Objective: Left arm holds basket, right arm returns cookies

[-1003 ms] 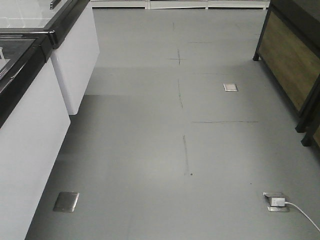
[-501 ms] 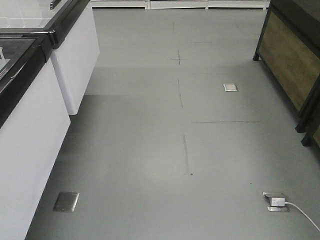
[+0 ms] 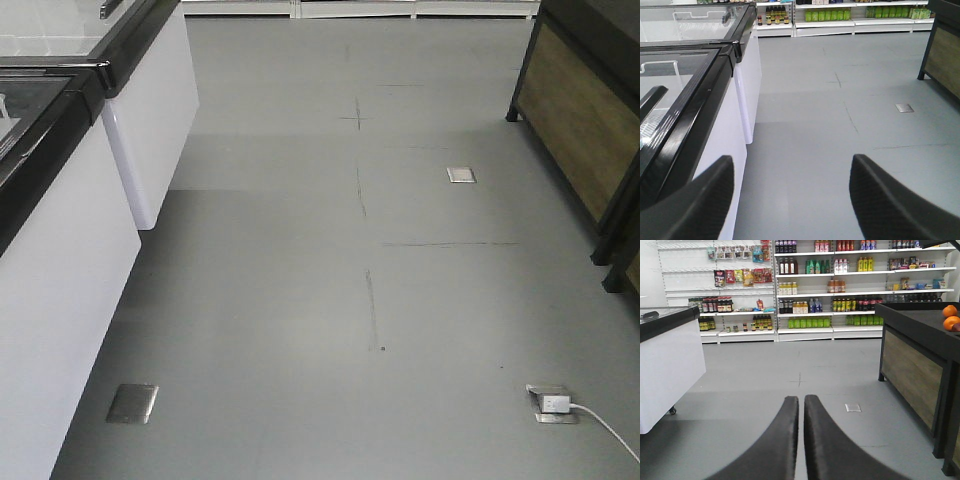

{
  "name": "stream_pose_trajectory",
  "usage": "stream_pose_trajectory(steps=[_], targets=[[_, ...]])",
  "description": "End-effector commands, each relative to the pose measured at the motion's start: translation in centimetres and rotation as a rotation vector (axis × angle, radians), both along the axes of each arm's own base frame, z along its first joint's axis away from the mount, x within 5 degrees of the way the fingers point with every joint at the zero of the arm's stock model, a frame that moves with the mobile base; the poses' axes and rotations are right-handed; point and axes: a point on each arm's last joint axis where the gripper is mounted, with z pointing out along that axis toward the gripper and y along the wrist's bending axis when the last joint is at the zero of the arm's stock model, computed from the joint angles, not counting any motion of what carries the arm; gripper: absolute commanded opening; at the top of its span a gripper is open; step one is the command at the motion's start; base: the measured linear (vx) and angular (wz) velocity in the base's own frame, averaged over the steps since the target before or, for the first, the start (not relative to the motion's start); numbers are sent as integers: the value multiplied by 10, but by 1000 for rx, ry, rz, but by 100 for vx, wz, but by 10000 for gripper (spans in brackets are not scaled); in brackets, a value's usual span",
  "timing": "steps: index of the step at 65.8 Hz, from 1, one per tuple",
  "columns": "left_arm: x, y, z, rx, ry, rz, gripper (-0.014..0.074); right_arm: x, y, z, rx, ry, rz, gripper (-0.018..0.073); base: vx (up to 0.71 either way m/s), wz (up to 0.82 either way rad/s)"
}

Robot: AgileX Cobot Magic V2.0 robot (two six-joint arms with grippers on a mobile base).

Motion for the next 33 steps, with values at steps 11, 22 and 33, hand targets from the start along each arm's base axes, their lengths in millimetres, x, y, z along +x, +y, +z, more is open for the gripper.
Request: stream_pose_trajectory(steps=[11, 22, 33], targets=[[3, -1, 17, -65, -97, 0, 492, -1, 0, 1, -6, -68, 0, -6, 0, 0], [3, -2, 11, -152, -5, 24, 482, -1, 0, 1, -6, -68, 0, -6, 0, 0], [20, -2, 18, -249, 143, 70, 449, -1, 0, 1, -6, -68, 0, -6, 0, 0]])
